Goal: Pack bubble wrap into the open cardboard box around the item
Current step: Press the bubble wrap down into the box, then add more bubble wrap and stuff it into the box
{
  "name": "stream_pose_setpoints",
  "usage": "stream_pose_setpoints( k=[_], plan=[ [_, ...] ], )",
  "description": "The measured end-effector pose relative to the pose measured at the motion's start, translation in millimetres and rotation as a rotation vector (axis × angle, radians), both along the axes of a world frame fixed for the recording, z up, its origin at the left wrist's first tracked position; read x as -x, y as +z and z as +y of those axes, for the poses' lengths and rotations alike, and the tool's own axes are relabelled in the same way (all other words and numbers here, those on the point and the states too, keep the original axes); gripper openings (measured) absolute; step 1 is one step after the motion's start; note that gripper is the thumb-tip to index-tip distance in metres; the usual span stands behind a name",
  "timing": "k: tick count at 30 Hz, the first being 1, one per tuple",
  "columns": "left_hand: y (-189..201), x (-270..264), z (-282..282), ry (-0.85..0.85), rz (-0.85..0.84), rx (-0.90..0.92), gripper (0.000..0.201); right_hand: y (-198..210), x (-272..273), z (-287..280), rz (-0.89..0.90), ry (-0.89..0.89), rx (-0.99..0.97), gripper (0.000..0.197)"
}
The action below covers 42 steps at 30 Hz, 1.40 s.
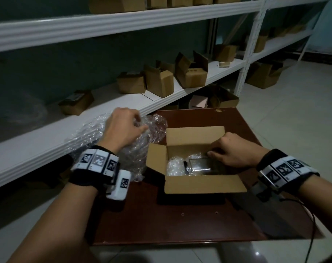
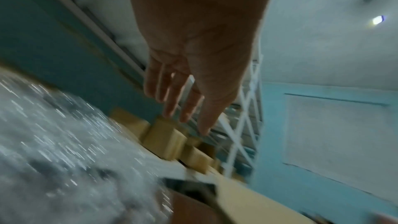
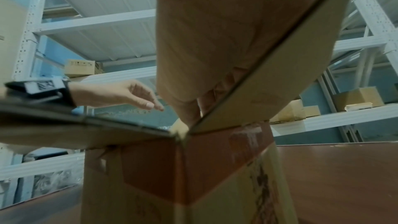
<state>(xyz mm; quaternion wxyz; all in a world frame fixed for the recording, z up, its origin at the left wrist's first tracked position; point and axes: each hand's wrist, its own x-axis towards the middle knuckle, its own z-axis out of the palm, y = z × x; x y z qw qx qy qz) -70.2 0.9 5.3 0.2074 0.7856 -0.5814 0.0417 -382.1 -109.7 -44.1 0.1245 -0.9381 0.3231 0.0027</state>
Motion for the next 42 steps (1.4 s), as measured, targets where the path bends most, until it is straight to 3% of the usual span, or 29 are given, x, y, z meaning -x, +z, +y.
stream_pose_setpoints(
  k=[3,6,9,13,15,17,19,23,25,29,33,36,42],
  plan=[
    [1,-37,6,0.221,-0.074,-0.202,0.079,0,0,3,0.007,0.004,0.000,0.024],
    [-12,-52,9,0.223,0.094,-0.549,0.117,-2,0,4,0.030,-0.016,0.013,0.036],
    [-31,-46,11,0.143,0.119,-0.752,0.110,-4,-1,3,0.049,-0.009,0.028,0.055],
    [-49,-46,3,0.107,-0.076,-0.658,0.041,0,-3,5,0.059,-0.002,0.050,0.048],
    [-50,-46,1,0.092,-0.078,-0.589,0.027,1,-3,7,0.052,0.007,0.048,0.057],
    [-49,-42,0,0.060,-0.045,-0.563,0.031,1,-2,7,0.052,0.009,0.042,0.056],
    [-53,-37,-1,0.026,0.024,-0.657,0.047,1,-2,7,0.054,0.014,0.049,0.053],
    [-62,-21,2,-0.004,0.110,-0.908,0.097,-1,-1,9,0.086,-0.002,0.039,0.041],
    [-64,-13,1,-0.012,0.047,-0.894,0.098,-2,-2,8,0.081,-0.012,0.034,0.046],
    [-65,-11,-5,-0.089,-0.059,-0.775,0.078,-4,0,6,0.080,-0.015,0.032,0.049],
    [-61,-20,-5,-0.118,-0.129,-0.733,0.047,-7,3,3,0.037,-0.008,0.036,0.064],
    [-45,-28,-4,-0.092,-0.112,-0.639,0.016,-5,5,3,0.020,0.009,0.013,0.059],
    [-22,-38,2,0.104,-0.074,-0.163,0.020,0,4,1,-0.062,0.055,0.013,0.023]
  ],
)
